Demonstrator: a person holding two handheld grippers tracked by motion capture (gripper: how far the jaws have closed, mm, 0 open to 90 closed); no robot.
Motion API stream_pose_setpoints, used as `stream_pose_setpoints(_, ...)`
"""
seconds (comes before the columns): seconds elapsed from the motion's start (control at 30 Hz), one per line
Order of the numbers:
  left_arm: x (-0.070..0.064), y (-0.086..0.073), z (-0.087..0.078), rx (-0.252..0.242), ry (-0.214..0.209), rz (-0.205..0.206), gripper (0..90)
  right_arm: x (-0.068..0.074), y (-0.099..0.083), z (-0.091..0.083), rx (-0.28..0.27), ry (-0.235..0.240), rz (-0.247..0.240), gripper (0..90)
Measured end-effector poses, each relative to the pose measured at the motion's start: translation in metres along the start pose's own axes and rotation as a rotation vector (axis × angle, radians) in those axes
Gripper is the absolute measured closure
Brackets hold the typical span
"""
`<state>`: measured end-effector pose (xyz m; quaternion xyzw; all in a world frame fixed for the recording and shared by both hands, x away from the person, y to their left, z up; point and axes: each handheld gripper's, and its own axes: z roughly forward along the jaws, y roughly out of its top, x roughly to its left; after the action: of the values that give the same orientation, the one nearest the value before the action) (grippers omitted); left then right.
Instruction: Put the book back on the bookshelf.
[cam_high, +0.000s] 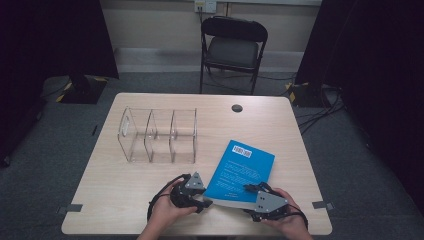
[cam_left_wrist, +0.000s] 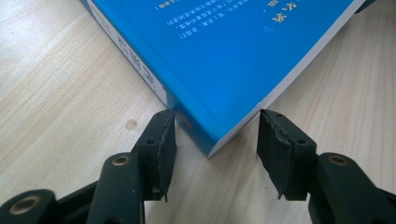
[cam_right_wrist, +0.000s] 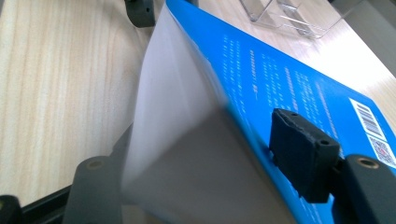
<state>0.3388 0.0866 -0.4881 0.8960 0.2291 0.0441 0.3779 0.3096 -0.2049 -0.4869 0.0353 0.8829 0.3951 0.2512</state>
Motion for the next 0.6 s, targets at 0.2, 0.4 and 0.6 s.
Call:
stream_pose_setpoints(0.2,0.003,-0.003,-0.006,-0.046,-0.009,0.003,40.6,-0.003,0.003,-0.009,-0.001,0.014,0.031,41.3)
stream_pose_setpoints(0.4,0.011,-0.009,-0.02,-0.079,0.034,-0.018,31.2,-0.015,0.007,-0.021,-0.044,0.018,0.145,42.9)
stream_pose_setpoints(0.6,0.011,-0.01,-0.017,-0.073,0.036,-0.013,29.7,-0.031,0.014,-0.033,-0.11,0.014,0.275,45.6)
